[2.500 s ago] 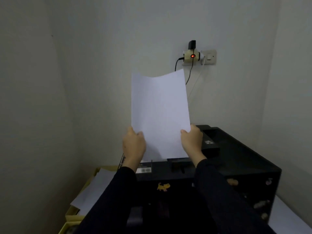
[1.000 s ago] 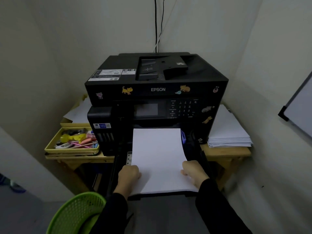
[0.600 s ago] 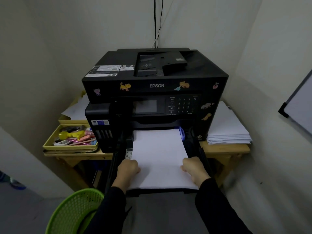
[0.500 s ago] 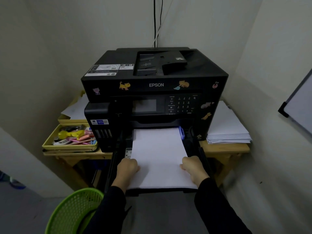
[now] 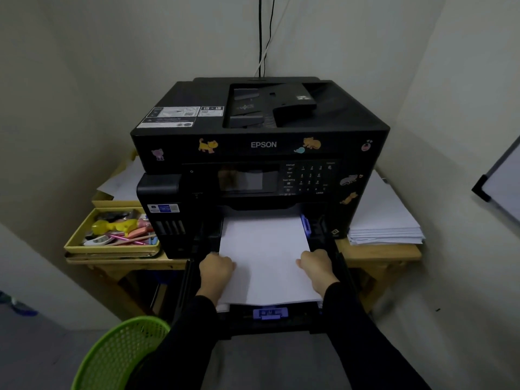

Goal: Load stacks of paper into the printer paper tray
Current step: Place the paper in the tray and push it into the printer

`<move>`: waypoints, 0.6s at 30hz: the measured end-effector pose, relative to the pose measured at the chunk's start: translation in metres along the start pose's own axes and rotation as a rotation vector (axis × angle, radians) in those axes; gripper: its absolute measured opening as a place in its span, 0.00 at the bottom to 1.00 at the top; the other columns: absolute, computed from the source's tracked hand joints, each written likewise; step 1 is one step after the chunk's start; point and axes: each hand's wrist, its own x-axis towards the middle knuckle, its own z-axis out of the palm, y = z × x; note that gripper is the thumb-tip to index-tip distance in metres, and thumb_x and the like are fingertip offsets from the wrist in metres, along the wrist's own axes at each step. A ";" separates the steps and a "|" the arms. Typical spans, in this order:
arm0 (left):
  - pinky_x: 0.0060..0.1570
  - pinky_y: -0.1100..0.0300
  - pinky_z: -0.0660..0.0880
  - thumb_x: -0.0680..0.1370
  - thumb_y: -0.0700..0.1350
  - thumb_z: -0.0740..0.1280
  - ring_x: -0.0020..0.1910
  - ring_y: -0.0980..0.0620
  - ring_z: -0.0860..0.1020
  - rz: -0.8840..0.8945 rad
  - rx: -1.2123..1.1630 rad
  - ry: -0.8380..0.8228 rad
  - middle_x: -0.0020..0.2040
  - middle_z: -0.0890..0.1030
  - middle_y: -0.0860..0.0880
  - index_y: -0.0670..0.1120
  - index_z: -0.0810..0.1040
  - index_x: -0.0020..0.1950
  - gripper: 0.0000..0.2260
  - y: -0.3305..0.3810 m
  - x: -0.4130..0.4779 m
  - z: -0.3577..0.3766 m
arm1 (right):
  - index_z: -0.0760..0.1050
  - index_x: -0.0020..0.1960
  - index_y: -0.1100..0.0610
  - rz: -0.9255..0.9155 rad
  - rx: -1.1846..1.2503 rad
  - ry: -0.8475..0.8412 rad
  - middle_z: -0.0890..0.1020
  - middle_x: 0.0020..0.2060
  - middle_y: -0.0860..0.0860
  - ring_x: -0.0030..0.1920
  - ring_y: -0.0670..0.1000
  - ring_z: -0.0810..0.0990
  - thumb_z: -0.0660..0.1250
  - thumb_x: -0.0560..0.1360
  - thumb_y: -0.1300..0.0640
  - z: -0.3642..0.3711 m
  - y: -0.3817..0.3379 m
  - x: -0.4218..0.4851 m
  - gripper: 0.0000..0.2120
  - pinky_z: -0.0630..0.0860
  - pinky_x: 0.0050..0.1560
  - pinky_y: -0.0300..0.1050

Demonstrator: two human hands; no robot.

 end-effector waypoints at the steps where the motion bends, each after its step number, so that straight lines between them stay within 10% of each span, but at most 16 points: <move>1: 0.53 0.55 0.73 0.79 0.37 0.62 0.62 0.39 0.75 -0.005 -0.034 0.007 0.52 0.78 0.33 0.30 0.75 0.50 0.09 0.000 0.002 0.002 | 0.65 0.35 0.63 -0.004 -0.005 0.006 0.73 0.39 0.58 0.38 0.56 0.73 0.59 0.74 0.67 0.001 -0.001 0.002 0.09 0.66 0.36 0.44; 10: 0.59 0.51 0.72 0.76 0.42 0.61 0.62 0.37 0.72 -0.052 0.144 0.067 0.65 0.71 0.37 0.33 0.69 0.64 0.19 0.004 0.005 0.012 | 0.59 0.28 0.58 -0.168 -0.401 0.020 0.67 0.26 0.52 0.26 0.50 0.65 0.60 0.73 0.65 0.000 -0.002 -0.003 0.16 0.60 0.26 0.39; 18: 0.68 0.49 0.61 0.77 0.45 0.62 0.70 0.37 0.63 -0.004 0.159 0.006 0.71 0.64 0.36 0.36 0.61 0.73 0.27 -0.004 0.008 0.012 | 0.72 0.45 0.60 -0.233 -0.794 0.039 0.77 0.57 0.60 0.57 0.62 0.75 0.60 0.75 0.54 0.000 -0.001 -0.022 0.08 0.71 0.54 0.52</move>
